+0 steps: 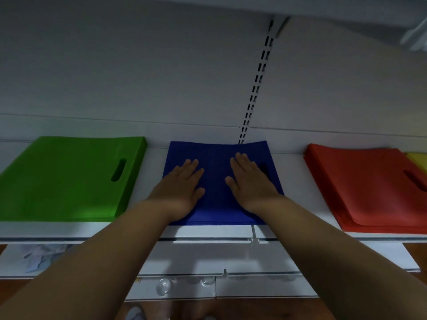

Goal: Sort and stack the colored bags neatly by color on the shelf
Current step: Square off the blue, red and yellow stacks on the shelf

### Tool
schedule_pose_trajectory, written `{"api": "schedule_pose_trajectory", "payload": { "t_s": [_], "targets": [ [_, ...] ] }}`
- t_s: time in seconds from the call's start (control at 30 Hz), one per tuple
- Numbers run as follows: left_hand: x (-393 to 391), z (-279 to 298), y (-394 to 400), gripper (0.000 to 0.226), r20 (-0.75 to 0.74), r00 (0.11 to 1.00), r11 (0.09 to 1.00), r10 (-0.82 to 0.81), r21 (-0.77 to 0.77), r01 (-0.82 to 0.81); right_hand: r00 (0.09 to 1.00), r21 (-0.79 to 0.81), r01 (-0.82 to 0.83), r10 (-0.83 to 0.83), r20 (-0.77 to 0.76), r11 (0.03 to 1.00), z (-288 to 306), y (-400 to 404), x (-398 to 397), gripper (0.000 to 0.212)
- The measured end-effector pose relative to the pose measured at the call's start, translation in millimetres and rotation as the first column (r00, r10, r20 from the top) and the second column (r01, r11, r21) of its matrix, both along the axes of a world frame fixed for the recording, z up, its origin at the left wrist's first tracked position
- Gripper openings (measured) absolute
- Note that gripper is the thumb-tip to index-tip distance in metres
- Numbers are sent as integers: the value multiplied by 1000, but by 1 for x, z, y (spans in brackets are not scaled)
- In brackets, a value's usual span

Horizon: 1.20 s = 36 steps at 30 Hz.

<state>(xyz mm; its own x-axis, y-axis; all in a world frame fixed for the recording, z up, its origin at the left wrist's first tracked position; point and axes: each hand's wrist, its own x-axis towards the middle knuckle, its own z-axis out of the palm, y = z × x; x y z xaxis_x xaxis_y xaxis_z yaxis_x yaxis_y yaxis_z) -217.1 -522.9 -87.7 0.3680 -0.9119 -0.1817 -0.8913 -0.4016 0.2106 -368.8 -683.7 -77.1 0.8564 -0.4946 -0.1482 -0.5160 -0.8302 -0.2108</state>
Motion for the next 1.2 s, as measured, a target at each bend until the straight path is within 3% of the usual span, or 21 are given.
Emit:
{"api": "schedule_pose_trajectory", "payload": {
  "t_s": [0.13,0.27,0.6,0.77,0.93,1.07,1.2],
  "targets": [
    [-1,-18,-1,66,68,998,999,0,46,-3,992,-115,-36,22,-124,993,-20,-5,0,63],
    [-3,-20,0,67,110,994,998,-22,56,16,988,-112,-40,23,-155,993,-17,-3,3,61],
    [-4,-16,-2,64,55,999,999,3,33,-5,998,-46,-48,46,-44,998,-32,-4,46,58],
    [30,-2,-33,54,92,995,991,49,-131,-37,998,-77,-57,55,-34,995,-34,-6,51,58],
    [50,-20,-43,68,139,986,995,93,27,-97,998,-53,-56,54,-42,997,-35,-7,50,57],
    [56,-27,-44,68,159,983,995,89,25,-94,999,-53,-32,30,-34,998,-24,-17,70,52],
    [54,-27,-41,68,173,981,994,91,41,-100,986,-11,-168,168,-18,986,-19,-17,104,51]
  ]
}}
